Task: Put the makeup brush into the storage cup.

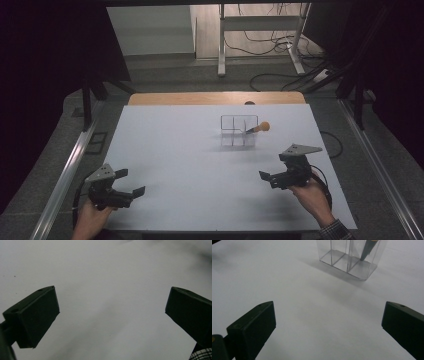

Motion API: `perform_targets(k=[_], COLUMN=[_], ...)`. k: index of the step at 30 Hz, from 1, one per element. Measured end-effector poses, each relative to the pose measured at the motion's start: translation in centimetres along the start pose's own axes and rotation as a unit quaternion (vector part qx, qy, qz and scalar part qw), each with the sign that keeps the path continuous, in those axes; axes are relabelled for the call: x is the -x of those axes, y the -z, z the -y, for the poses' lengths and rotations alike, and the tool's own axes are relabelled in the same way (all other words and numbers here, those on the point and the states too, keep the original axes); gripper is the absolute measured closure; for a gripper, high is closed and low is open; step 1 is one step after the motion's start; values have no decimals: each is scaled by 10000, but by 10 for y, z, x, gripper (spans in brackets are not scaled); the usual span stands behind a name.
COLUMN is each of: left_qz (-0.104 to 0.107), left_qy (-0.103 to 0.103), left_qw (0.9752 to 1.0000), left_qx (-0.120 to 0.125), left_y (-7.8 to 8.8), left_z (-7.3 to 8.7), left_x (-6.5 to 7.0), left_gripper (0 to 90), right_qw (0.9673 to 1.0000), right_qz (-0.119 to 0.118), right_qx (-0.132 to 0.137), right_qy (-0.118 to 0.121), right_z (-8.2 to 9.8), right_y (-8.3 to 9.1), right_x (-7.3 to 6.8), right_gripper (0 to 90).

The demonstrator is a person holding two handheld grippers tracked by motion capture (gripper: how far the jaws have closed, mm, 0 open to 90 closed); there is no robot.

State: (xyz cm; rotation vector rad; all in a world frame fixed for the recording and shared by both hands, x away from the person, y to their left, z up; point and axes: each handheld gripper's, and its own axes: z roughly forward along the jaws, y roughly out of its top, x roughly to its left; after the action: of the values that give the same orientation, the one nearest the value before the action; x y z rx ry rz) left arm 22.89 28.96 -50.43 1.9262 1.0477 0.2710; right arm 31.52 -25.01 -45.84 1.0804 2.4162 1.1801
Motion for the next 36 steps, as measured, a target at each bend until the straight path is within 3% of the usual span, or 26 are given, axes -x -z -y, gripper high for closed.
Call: perform_targets(k=[15, 23, 36], left_qz=[-85, -33, -30], left_qy=[-167, -110, -27], left_qw=[9998, 9998, 9999], left_qx=[-52, -170, -102], left_y=[0, -2, 0], left_z=[-1, -2, -4], left_x=[3, 5, 6], left_gripper=[0, 0, 0], right_qw=[10000, 9999, 9997], right_qz=[54, 93, 187], right_qx=[-7, -6, -15], right_qy=[-74, -64, -126], right_z=[12, 17, 29], right_y=[12, 18, 29], right_x=[0, -1, 0], right_gripper=[0, 0, 0])
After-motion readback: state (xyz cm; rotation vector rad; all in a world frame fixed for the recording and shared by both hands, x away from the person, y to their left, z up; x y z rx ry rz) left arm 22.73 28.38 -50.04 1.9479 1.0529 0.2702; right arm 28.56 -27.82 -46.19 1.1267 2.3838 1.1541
